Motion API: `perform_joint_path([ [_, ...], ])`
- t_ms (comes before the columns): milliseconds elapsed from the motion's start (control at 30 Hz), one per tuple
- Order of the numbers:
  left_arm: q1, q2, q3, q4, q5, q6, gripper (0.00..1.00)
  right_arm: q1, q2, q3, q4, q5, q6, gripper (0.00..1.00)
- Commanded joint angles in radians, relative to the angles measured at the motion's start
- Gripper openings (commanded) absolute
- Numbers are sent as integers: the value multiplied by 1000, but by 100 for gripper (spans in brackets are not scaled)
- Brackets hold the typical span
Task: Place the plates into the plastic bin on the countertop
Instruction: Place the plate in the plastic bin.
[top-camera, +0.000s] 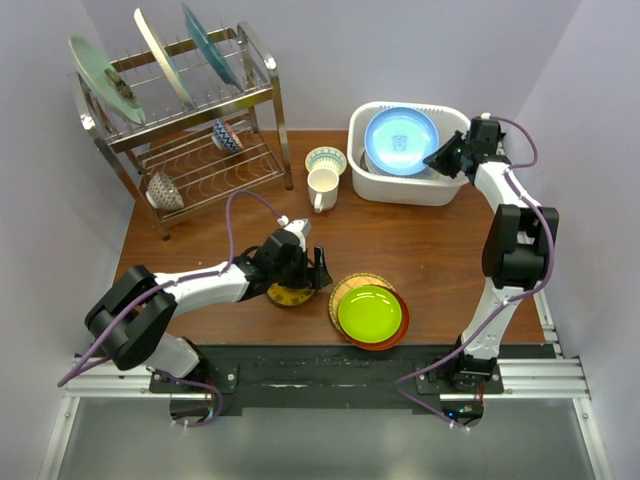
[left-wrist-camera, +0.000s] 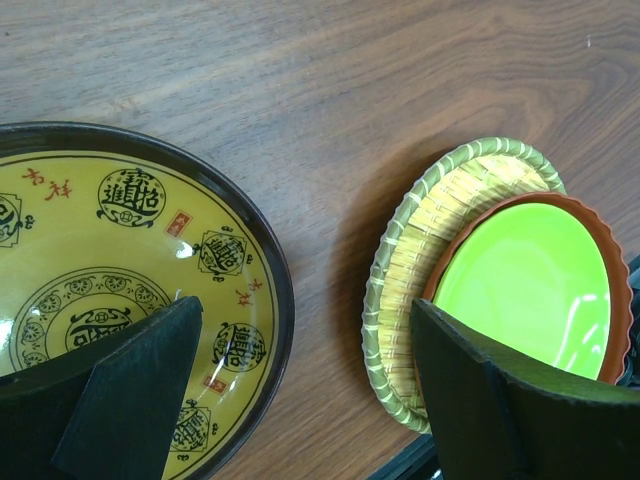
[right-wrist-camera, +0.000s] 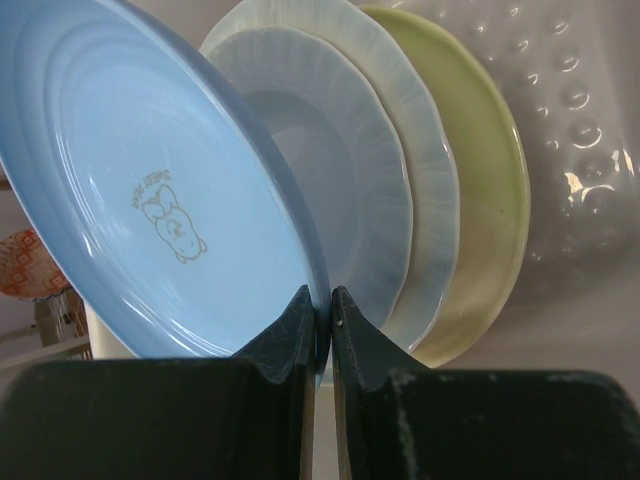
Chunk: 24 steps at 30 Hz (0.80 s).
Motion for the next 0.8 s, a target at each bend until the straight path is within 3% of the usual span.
perform_joint_path([
  [0, -5, 4, 33, 10, -14, 22, 89, -3, 5, 47, 30, 14, -15, 4],
  [300, -5, 1, 29, 4, -19, 26, 89, -6, 26, 33, 40, -8, -8, 21],
  [433, -4, -2, 26, 4, -20, 26, 89, -6, 20, 22, 46, -6, -9, 39],
  [567, -4, -4, 23, 4, -19, 24, 89, -8, -17, -21, 92, -3, 0, 51],
  [767, -5, -19, 17, 2, -24, 22, 89, -11, -72, -42, 115, -6, 2, 62],
])
